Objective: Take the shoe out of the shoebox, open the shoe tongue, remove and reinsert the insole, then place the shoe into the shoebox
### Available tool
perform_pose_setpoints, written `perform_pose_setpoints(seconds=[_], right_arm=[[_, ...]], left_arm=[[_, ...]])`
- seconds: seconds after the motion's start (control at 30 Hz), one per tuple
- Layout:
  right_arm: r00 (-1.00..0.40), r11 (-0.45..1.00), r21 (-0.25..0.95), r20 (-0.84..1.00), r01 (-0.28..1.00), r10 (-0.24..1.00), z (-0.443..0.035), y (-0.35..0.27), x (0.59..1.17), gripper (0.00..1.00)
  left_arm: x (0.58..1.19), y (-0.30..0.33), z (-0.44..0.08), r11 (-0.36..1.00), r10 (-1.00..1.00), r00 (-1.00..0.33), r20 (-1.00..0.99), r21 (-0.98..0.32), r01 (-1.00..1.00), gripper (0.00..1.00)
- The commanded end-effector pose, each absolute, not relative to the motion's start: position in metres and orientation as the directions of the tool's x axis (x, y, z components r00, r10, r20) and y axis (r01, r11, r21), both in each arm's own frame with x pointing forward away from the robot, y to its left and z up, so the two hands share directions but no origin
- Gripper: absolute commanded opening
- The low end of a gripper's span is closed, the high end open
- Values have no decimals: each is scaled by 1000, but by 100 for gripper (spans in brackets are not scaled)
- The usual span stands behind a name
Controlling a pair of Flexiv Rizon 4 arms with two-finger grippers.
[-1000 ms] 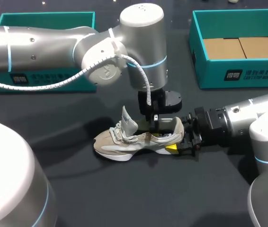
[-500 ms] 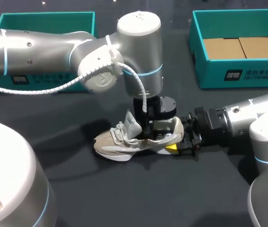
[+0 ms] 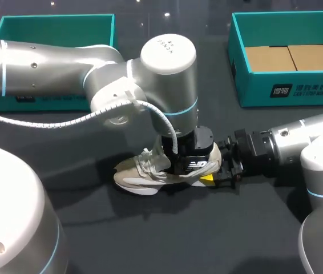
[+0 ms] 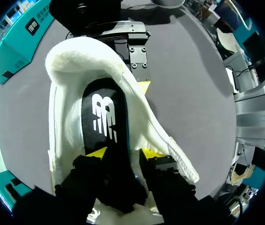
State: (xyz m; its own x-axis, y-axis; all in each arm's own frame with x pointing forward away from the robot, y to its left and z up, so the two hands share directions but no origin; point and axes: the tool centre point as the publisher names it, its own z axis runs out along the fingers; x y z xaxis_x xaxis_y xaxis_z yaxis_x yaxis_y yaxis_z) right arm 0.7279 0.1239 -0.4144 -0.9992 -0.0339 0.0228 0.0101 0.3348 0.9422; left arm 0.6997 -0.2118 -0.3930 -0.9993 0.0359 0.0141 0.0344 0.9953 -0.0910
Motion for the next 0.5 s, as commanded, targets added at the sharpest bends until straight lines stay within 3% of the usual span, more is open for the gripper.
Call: perform_pose_setpoints(seconds=[0.03,0.3,0.4,0.5], right_arm=[[-999,339,941,25,13,-32,-416,127,727,0],[-999,339,941,25,13,-32,-416,127,727,0],[-999,339,941,25,13,-32,-416,127,727,0],[-999,339,941,25,13,-32,-416,127,727,0]], left_arm=[[698,-222,-406,998,23,-998,-60,-61,26,42],[714,-221,-415,999,-22,-988,-151,-26,-18,41],[722,-219,-416,999,-43,-985,-167,-22,-40,37],[728,-217,-415,998,-56,-984,-168,-24,-52,27]])
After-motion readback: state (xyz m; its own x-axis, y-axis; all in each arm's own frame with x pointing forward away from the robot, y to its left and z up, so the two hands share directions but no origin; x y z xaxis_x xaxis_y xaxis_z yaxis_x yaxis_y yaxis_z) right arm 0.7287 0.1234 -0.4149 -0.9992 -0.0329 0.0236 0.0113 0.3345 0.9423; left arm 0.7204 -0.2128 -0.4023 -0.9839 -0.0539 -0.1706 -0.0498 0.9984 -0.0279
